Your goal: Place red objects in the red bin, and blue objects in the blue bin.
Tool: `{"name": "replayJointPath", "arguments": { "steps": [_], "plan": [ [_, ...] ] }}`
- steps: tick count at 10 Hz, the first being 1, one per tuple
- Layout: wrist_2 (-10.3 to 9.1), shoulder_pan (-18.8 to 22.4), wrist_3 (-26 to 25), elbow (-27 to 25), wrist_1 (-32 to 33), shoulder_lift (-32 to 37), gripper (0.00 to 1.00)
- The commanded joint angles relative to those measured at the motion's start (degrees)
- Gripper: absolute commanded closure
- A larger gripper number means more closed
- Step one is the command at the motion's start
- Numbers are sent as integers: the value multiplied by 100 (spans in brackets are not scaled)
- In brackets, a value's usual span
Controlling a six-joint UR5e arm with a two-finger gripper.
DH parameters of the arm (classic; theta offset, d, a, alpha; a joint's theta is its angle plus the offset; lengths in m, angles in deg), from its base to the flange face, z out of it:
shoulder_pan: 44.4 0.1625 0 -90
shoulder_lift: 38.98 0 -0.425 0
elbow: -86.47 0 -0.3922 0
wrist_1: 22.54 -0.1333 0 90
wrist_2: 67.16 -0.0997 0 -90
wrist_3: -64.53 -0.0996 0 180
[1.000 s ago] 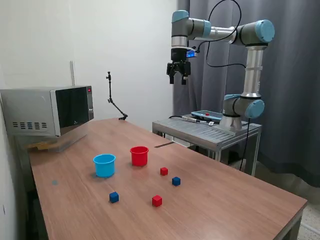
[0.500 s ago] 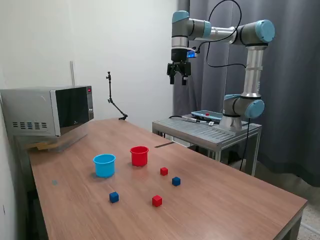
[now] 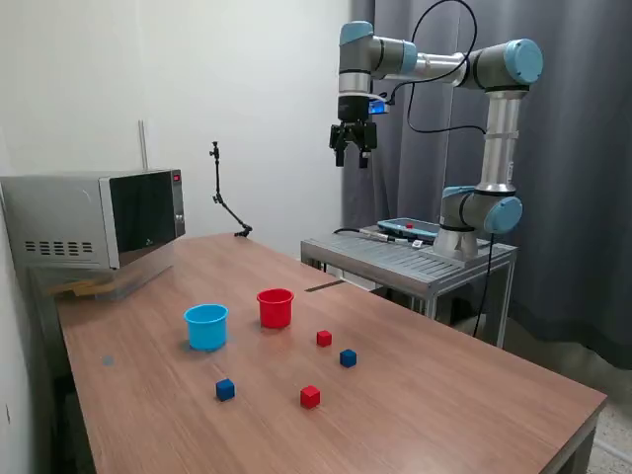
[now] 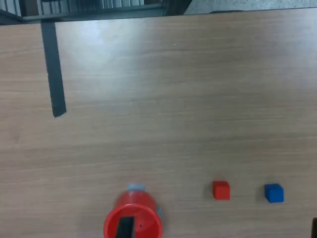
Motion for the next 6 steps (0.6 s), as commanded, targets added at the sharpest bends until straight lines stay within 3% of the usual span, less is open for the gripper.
{"name": "replayJointPath", "arguments": {
  "steps": [1,6],
  "plan": [
    [0,0,0,1,9,4,0],
    [0,0,0,-69,80,-40,0]
  ]
}}
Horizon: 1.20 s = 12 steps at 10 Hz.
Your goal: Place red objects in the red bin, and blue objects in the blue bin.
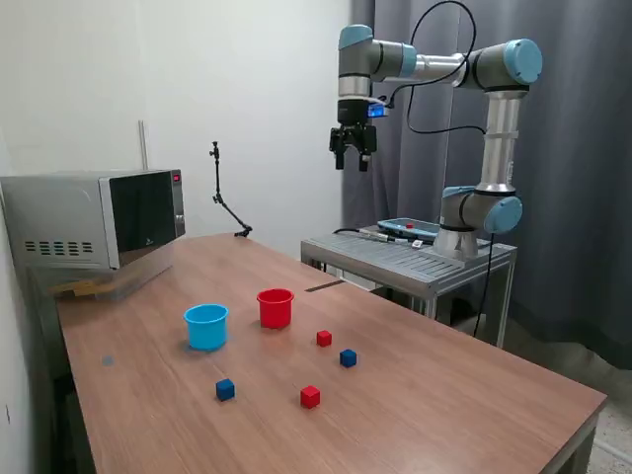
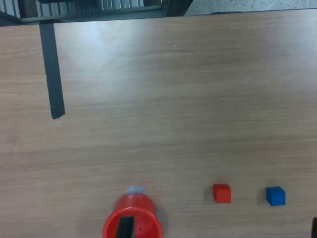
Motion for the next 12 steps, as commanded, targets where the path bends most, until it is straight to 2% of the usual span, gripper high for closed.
{"name": "replayJointPath", "arguments": {
  "steps": [1,2,3,4,5,6,8,9,10,12],
  "plan": [
    [0,2,0,0,25,-10,0],
    [-9,2,-9,0,42,-45,0],
    [-157,2,-9,-9,216,-201,0],
    [-541,54,0,-26,392,-429,0],
    [-623,89,-18,-52,716,-623,0],
    [-624,194,-183,-122,971,-842,0],
    [-536,572,-893,-490,1875,-1282,0],
    [-388,695,-1297,-614,2088,-1441,0],
    [-282,940,-1475,-650,2116,-1608,0],
    [-281,1135,-1616,-746,2430,-1732,0]
  ]
}}
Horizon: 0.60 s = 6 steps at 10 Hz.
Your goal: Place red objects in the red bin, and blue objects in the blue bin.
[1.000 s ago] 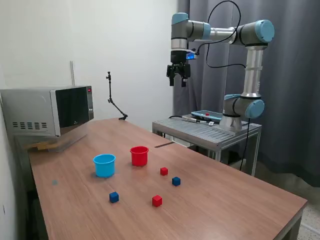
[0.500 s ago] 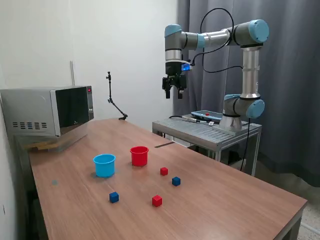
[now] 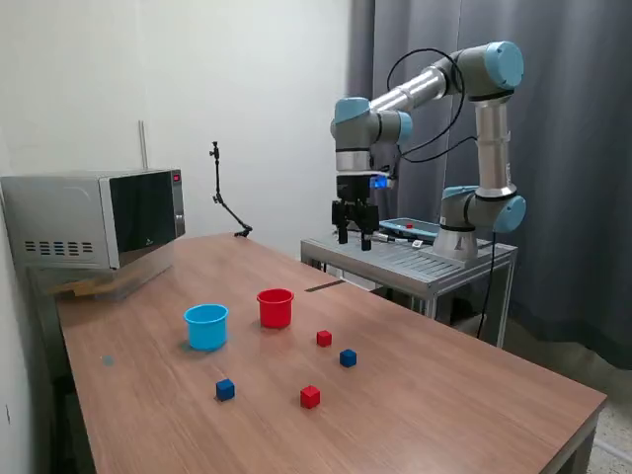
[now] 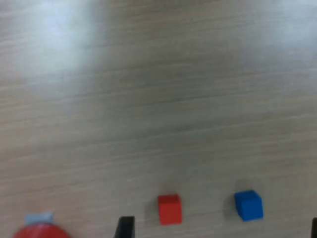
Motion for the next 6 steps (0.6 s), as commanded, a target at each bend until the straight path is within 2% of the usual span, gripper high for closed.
{"name": "replayJointPath", "arguments": {
  "steps": [1,5,6],
  "plan": [
    [16,172,-252,-91,335,-262,0],
    [-1,496,-253,67,615,-1211,0],
    [-10,506,-253,268,695,-1404,0]
  ]
}}
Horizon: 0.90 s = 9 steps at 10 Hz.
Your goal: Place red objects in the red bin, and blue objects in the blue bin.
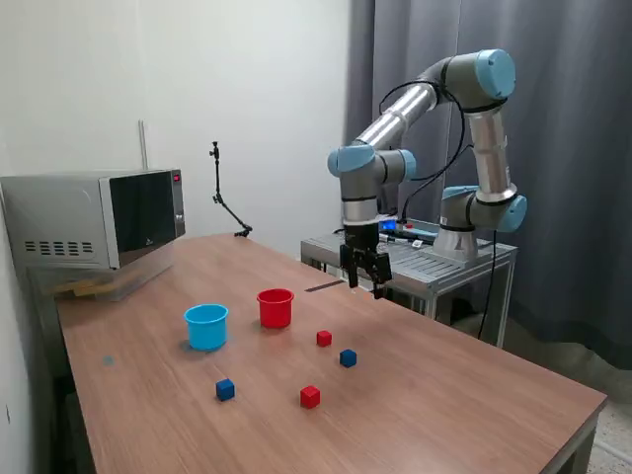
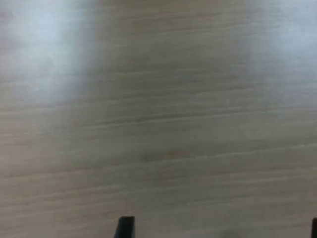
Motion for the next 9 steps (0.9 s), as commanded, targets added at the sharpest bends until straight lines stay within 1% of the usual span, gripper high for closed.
{"name": "replayJointPath", "arguments": {
  "steps": [1,3,5,6,9],
  "plan": [
    [-11,101,-3,434,183,-510,0],
    [-2,102,6,621,201,-652,0],
    [59,41,6,630,236,-757,0],
    [120,-99,6,604,236,-766,0],
    [147,-302,-20,560,236,-766,0]
  ]
}}
